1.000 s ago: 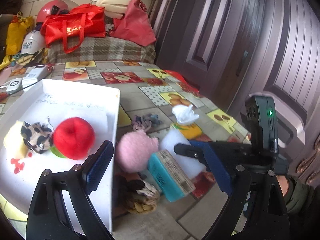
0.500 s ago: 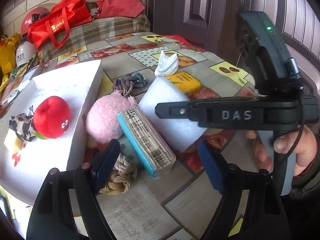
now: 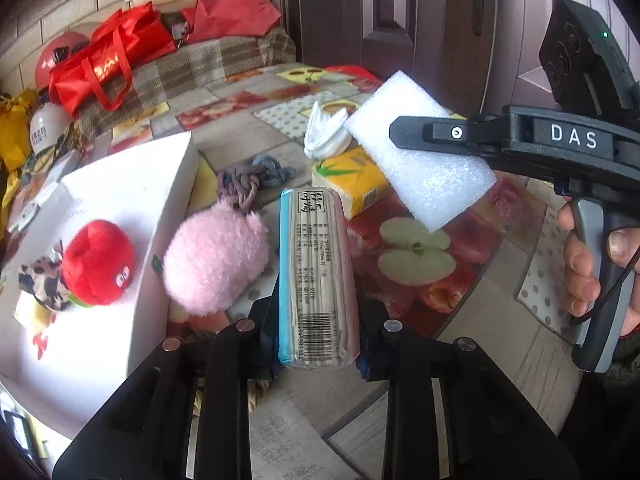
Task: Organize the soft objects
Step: 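Carry the packaged bar over the box with the left tool while the right tool carries the foam strip there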
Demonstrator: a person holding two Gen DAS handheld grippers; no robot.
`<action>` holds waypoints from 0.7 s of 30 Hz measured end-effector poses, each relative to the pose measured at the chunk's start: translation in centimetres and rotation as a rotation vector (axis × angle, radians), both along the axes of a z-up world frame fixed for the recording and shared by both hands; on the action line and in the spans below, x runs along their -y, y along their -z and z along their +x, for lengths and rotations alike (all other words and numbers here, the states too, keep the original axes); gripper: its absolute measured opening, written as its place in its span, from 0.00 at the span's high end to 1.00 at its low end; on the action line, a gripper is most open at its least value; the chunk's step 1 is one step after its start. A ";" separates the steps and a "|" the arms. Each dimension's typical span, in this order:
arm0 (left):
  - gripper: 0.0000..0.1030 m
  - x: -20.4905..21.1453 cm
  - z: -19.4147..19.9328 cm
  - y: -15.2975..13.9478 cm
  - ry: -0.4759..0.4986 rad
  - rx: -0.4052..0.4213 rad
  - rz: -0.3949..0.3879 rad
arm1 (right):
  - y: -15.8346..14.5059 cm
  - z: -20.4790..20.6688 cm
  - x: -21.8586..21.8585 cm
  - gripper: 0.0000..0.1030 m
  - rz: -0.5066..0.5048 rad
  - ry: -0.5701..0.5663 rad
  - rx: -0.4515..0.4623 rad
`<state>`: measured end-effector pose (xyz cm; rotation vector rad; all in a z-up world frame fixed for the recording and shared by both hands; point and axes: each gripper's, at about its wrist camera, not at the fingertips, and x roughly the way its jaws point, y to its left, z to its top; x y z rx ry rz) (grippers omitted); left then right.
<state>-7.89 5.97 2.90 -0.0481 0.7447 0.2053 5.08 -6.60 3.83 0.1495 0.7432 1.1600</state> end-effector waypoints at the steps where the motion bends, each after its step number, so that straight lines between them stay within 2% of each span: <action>1: 0.75 -0.1 -0.2 -0.9 -0.007 0.034 0.017 | -0.5 -0.2 0.2 0.81 0.019 0.005 0.013; 4: 0.75 -0.8 -1.2 -4.2 -0.022 0.176 0.091 | -2.6 -0.8 0.9 0.81 0.080 0.031 0.075; 6: 0.75 -1.6 -1.9 -6.3 -0.062 0.260 0.153 | -4.0 -1.3 1.6 0.81 0.123 0.059 0.128; 8: 0.75 -2.8 -2.3 -7.8 -0.115 0.320 0.179 | -5.6 -1.8 2.4 0.81 0.166 0.096 0.187; 11: 0.75 -5.4 -2.8 -8.9 -0.177 0.381 0.150 | -7.7 -2.2 3.5 0.81 0.227 0.141 0.252; 14: 0.75 -7.9 -3.8 -8.8 -0.250 0.430 0.130 | -9.5 -2.3 4.1 0.81 0.264 0.172 0.297; 17: 0.75 -10.5 -5.0 -7.7 -0.301 0.462 0.046 | -10.6 -2.3 3.9 0.81 0.266 0.193 0.330; 21: 0.75 -12.8 -6.6 -7.4 -0.349 0.487 0.001 | -11.4 -2.8 2.1 0.81 0.243 0.193 0.371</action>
